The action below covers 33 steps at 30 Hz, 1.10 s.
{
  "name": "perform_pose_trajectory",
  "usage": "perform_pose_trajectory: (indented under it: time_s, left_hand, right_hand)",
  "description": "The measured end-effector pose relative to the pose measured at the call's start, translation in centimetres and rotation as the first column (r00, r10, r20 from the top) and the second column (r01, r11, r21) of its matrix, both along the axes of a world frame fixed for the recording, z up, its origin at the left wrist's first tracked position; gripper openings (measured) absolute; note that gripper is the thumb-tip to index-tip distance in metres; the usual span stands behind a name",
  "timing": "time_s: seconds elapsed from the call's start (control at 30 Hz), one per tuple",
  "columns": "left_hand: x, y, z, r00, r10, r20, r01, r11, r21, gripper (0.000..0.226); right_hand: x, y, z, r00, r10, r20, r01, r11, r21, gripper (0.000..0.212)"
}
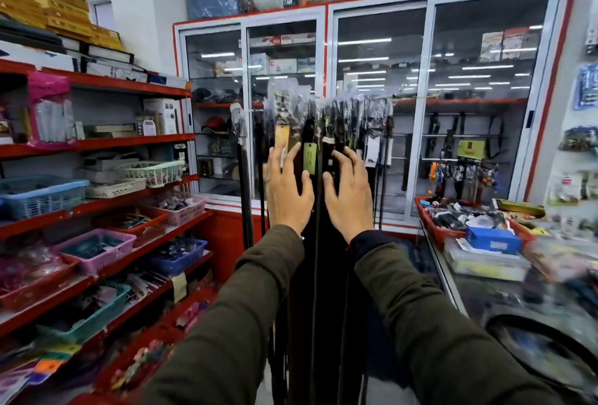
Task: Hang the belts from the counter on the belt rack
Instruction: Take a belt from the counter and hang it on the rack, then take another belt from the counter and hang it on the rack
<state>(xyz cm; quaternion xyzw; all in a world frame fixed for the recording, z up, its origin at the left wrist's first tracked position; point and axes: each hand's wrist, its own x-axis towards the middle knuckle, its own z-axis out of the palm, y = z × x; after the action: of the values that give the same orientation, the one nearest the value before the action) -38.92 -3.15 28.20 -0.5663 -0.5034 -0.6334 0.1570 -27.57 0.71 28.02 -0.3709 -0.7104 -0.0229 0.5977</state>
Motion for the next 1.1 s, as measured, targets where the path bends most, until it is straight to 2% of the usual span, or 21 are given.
perform_pose_trajectory:
  time_s: [0.13,0.37,0.53,0.63,0.73,0.87,0.97,1.03,1.1]
  left_hand:
    - [3.9,-1.2,-3.7,0.997,-0.021,-0.068,0.014,0.994,-0.106,0.048]
    - [12.2,-2.9,-12.7,0.986,-0.143,-0.086,0.115,0.955,-0.274,0.047]
    - [18.6,-4.1,-19.5,0.96,-0.276,-0.046,0.231,0.874,-0.427,0.047]
    - [22.4,-4.8,-22.7,0.931,-0.363,-0.038,0.296,0.812,-0.503,0.047]
    - [26.4,-5.3,-25.5,0.889,-0.457,-0.037,0.348,0.726,-0.594,0.048]
    - [31.5,-5.5,-27.9,0.767,-0.64,-0.037,0.427,0.553,-0.715,0.051]
    - [34.8,-5.7,-28.3,0.65,-0.76,-0.016,0.424,0.38,-0.822,0.051]
    - [36.9,-5.8,-28.6,0.579,-0.814,-0.044,0.322,0.277,-0.905,0.048]
    - [38.4,-5.7,-28.8,0.52,-0.851,-0.072,0.179,0.191,-0.965,0.047]
  right_hand:
    - [4.5,-1.4,-3.6,0.989,-0.111,0.099,0.117,0.992,-0.053,0.047]
    - [13.4,-5.4,-12.8,0.969,-0.236,0.077,0.248,0.938,-0.243,0.047]
    - [20.5,-8.3,-20.9,0.913,-0.367,0.176,0.407,0.809,-0.425,0.059]
    - [24.7,-10.1,-25.1,0.874,-0.444,0.199,0.474,0.686,-0.551,0.065]
    - [28.7,-12.0,-28.4,0.822,-0.553,0.139,0.474,0.527,-0.705,0.073]
    - [32.6,-14.5,-30.5,0.672,-0.741,-0.001,0.372,0.338,-0.864,0.077]
    - [34.7,-15.7,-31.3,0.549,-0.82,-0.16,0.193,0.311,-0.931,0.072]
    - [35.8,-16.0,-31.9,0.515,-0.825,-0.235,0.107,0.334,-0.936,0.066]
    - [37.3,-15.9,-32.6,0.475,-0.828,-0.298,0.036,0.357,-0.934,0.05]
